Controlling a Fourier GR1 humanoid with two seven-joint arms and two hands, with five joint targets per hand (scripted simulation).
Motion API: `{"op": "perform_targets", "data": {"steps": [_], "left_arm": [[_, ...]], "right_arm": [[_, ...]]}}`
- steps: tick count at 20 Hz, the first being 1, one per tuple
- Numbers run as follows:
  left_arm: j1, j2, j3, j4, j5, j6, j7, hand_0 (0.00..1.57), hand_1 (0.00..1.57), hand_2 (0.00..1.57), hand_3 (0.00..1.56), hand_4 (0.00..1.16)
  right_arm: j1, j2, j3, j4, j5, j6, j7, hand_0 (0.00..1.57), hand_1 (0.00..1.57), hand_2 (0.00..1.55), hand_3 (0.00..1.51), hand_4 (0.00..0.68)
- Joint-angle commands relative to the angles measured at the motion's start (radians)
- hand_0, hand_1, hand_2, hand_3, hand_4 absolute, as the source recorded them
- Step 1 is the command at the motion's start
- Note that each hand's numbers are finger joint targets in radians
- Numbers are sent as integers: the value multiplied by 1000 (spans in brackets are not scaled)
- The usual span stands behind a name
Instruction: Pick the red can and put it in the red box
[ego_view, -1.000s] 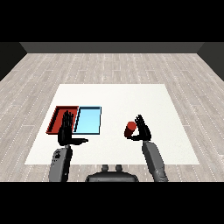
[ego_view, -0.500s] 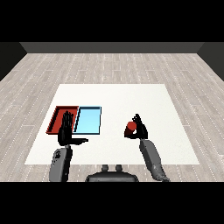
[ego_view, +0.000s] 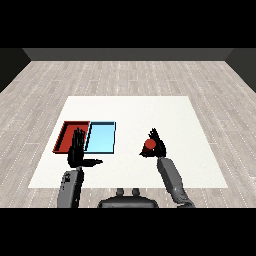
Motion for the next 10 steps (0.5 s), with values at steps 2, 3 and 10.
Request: {"op": "perform_targets", "data": {"steps": [2,3,10], "left_arm": [[-83,53,64,-33,54,-3,110,0,0,0,0,0],[35,20,16,-83,29,-13,45,0,0,0,0,0],[33,22,25,-84,37,-18,50,0,0,0,0,0]], "right_arm": [[-53,4,18,69,6,-20,-12,0,0,0,0,0],[-68,4,44,80,-15,-57,-10,0,0,0,0,0],[-129,3,39,124,-17,-92,15,0,0,0,0,0]]}}
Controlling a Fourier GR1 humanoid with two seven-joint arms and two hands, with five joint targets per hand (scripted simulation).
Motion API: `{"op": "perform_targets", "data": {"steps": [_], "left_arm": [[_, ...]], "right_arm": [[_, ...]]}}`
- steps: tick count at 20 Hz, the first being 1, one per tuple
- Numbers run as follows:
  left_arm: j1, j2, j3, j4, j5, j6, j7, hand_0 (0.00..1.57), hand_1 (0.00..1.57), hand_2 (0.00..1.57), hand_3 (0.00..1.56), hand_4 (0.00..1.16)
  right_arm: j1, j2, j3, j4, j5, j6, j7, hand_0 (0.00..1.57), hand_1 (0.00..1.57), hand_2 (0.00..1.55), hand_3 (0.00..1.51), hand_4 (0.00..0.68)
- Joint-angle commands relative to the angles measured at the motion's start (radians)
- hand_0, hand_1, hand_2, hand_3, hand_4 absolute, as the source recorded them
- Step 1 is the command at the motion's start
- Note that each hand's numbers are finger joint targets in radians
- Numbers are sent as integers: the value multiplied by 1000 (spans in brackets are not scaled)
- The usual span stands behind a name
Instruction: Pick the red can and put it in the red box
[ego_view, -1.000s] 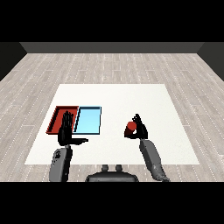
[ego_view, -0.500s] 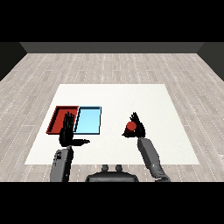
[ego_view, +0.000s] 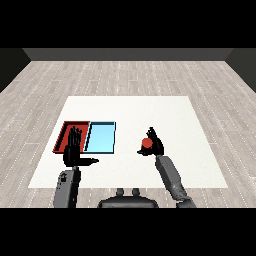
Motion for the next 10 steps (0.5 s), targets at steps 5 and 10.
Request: {"op": "perform_targets", "data": {"steps": [5,10], "left_arm": [[-31,-11,-3,65,-11,-4,-38,0,0,0,0,0],[31,-12,-30,-124,-4,22,85,0,0,0,0,0]], "right_arm": [[14,5,95,-6,-47,-91,19,0,0,0,0,0],[-110,5,44,155,8,-171,-24,1525,1525,1502,1461,493]]}}
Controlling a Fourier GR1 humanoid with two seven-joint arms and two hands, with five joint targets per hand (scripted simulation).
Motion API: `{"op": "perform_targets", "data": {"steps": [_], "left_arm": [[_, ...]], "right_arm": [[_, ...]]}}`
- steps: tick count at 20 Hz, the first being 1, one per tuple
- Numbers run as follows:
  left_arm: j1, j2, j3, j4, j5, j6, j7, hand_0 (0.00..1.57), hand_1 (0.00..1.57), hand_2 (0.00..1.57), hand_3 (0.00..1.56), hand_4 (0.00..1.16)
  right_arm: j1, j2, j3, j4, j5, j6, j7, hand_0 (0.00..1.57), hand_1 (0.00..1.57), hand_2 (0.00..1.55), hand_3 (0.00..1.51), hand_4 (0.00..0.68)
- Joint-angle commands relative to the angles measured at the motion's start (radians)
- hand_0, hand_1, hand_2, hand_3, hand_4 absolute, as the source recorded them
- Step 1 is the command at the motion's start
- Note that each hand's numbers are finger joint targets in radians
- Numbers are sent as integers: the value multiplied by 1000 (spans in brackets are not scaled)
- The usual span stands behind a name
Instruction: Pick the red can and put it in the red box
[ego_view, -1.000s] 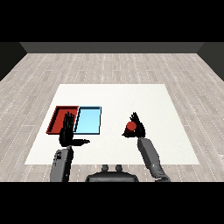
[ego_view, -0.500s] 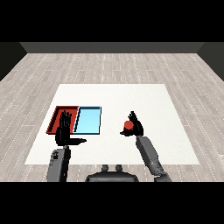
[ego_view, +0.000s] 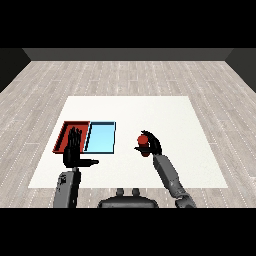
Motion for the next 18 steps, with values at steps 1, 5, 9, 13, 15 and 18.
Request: {"op": "perform_targets", "data": {"steps": [1,5,9,13,15,18], "left_arm": [[20,-24,-15,67,-43,9,-84,0,0,0,0,0],[26,-30,-22,50,-36,8,-73,0,0,0,0,0],[36,-40,-30,25,-19,7,-72,0,0,0,0,0],[-50,-12,5,89,-23,23,-35,0,0,0,0,0],[-17,2,8,15,5,7,18,0,0,0,0,0],[2,-34,-32,21,-26,25,-14,0,0,0,0,0]], "right_arm": [[-9,2,52,65,40,-103,-2,1525,1525,1476,1430,573],[16,-3,35,43,95,-101,-6,1538,1538,1472,1420,575],[-60,2,34,147,116,-118,-7,1528,1528,1472,1420,551],[-30,2,56,12,117,-151,96,1531,1531,1468,1413,546],[8,-24,34,-82,124,-130,136,1550,1550,1473,1409,552],[-74,-9,19,21,132,-163,99,1548,1548,1475,1411,558]]}}
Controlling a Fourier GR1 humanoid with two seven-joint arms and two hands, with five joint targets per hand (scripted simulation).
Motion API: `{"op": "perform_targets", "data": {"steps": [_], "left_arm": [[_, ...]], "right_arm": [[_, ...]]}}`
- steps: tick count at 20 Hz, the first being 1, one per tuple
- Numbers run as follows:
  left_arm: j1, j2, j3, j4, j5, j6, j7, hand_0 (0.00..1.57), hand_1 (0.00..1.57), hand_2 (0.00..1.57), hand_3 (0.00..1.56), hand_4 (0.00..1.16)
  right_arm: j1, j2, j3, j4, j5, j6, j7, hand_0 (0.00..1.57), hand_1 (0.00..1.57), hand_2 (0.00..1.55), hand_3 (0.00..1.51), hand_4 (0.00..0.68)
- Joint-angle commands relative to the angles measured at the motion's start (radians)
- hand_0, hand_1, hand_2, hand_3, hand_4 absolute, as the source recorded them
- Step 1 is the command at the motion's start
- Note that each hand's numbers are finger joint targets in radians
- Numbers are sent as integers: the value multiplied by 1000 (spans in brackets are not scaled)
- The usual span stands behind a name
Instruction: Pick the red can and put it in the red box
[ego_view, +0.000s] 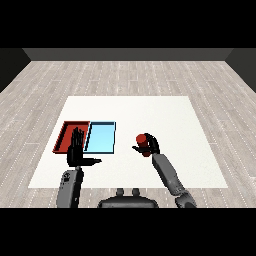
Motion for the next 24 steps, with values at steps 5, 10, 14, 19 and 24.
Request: {"op": "perform_targets", "data": {"steps": [5,10,14,19,24], "left_arm": [[-20,-3,-3,-7,12,2,18,0,0,0,0,0],[-52,37,30,-31,49,-14,99,0,0,0,0,0],[-32,13,-9,-37,-19,20,62,0,0,0,0,0],[-17,-26,-151,-122,-40,32,154,0,0,0,0,0],[-29,-27,-174,-140,-67,46,205,0,0,0,0,0]], "right_arm": [[58,-9,5,-229,28,-28,40,1544,1544,1468,1381,586],[79,-30,22,-407,28,-30,140,1543,1543,1459,1381,582],[136,-20,16,-500,56,-41,132,1515,1515,1460,1383,608],[214,-118,-16,-780,-26,31,172,1505,1505,1455,1403,643],[277,-87,5,-884,14,21,157,1440,1440,1405,1382,628]]}}
